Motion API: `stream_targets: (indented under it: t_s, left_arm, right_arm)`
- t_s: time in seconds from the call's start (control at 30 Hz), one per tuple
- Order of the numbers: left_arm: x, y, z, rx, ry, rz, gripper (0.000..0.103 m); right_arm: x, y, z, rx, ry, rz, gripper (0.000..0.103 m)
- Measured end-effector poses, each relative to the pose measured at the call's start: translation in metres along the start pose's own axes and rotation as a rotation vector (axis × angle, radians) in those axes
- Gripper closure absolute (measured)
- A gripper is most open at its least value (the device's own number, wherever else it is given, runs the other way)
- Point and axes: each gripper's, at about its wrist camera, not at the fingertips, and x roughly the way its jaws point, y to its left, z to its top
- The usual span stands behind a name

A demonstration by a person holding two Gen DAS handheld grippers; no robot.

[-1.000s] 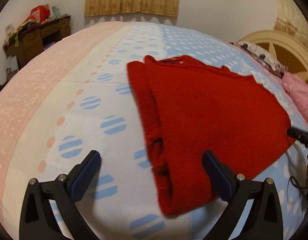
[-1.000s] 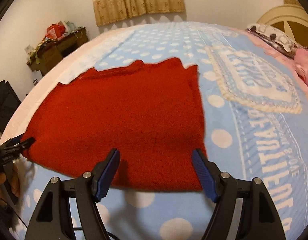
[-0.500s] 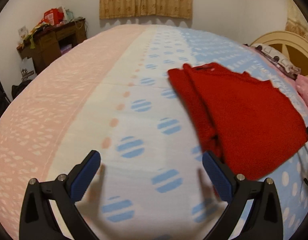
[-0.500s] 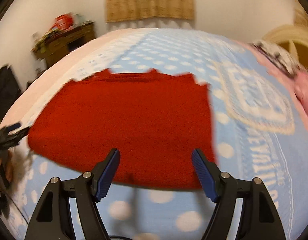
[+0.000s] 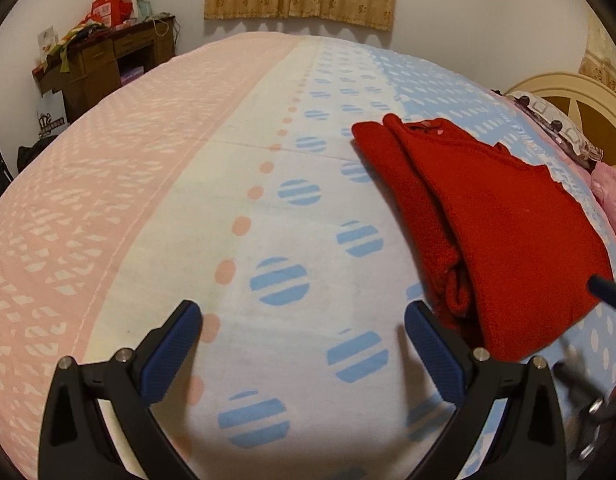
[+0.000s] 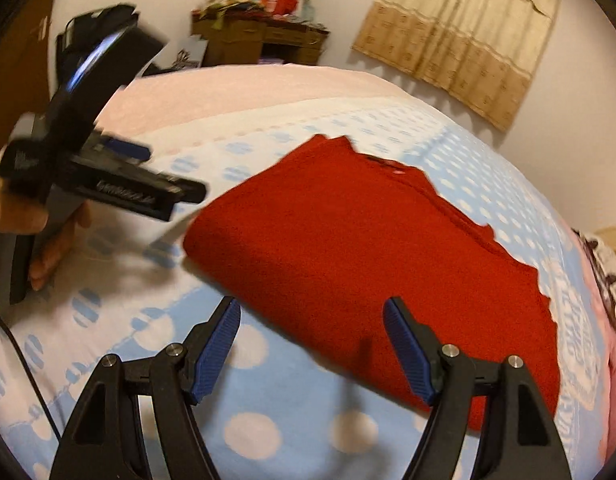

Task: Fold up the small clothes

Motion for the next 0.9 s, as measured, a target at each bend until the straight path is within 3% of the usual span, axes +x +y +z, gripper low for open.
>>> stream_targets:
  t_s: [0.2, 0.4, 0.57, 0.67, 0.73, 0.8, 0.9]
  left_arm:
    - [0.003, -0.003, 0.0, 0.026, 0.004, 0.003, 0.0]
    - [0.006, 0.001, 0.003, 0.016, 0.018, -0.031, 0.0]
    - [0.007, -0.005, 0.002, 0.049, 0.03, -0.008, 0.0]
    - [0.005, -0.005, 0.006, 0.051, 0.041, -0.031, 0.0]
    - [0.0, -0.002, 0.013, 0.026, 0.036, -0.075, 0.0]
    - [-0.007, 0.004, 0.025, -0.025, 0.018, -0.129, 0.0]
    - [-0.005, 0.002, 0.042, -0.051, 0.026, -0.185, 0.0]
  right_arm:
    - [0.01, 0.025, 0.001, -0.062, -0.009, -0.008, 0.029]
    - [0.019, 0.034, 0.002, -0.087, -0.023, -0.026, 0.035]
    - [0.025, 0.038, 0.012, -0.139, -0.035, -0.078, 0.041]
    - [0.026, 0.041, 0.016, -0.158, -0.05, -0.096, 0.051]
    - [0.029, 0.043, 0.014, -0.164, -0.048, -0.093, 0.066]
    - [0.03, 0.045, 0.011, -0.166, -0.052, -0.084, 0.074]
    - [0.03, 0.049, 0.008, -0.183, -0.063, -0.098, 0.077]
